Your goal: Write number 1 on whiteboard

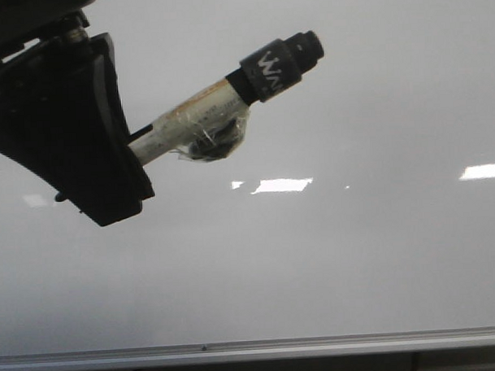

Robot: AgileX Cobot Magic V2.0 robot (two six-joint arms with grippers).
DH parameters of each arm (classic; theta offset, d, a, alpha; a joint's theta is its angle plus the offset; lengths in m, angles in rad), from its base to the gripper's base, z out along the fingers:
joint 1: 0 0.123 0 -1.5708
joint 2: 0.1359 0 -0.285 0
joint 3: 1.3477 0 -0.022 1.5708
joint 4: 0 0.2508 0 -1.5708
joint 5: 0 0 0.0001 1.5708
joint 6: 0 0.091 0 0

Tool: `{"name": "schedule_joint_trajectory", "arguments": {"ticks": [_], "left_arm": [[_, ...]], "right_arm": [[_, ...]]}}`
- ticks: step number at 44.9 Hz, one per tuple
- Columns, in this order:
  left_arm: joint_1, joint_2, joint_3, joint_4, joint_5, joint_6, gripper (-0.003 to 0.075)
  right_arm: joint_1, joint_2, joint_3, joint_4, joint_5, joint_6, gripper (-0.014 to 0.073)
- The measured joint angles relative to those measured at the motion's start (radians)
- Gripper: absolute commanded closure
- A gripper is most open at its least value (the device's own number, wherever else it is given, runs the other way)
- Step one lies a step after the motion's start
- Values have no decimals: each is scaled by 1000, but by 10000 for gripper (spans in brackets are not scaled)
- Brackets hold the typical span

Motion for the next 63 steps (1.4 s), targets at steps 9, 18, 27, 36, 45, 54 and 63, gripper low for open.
{"name": "schedule_joint_trajectory", "arguments": {"ticks": [9,18,27,36,45,54,63], "left_arm": [[-2,0,0,3,-4,18,739],[-2,0,0,3,-24,28,739],[-2,0,0,3,-34,30,739],[-2,0,0,3,-36,34,739],[-2,0,0,3,-36,35,739],[-3,0,0,3,-36,38,739],[-5,0,0,6,-36,40,706]], "right_arm": [[86,154,-88,59,-16,-143,34],[180,314,-184,80,-35,-189,34],[271,435,-242,83,-90,-196,34],[329,491,-257,88,-143,-196,106],[331,497,-257,88,-149,-196,316],[331,497,-257,88,-155,-196,456],[331,497,-257,88,-155,-201,565]]}}
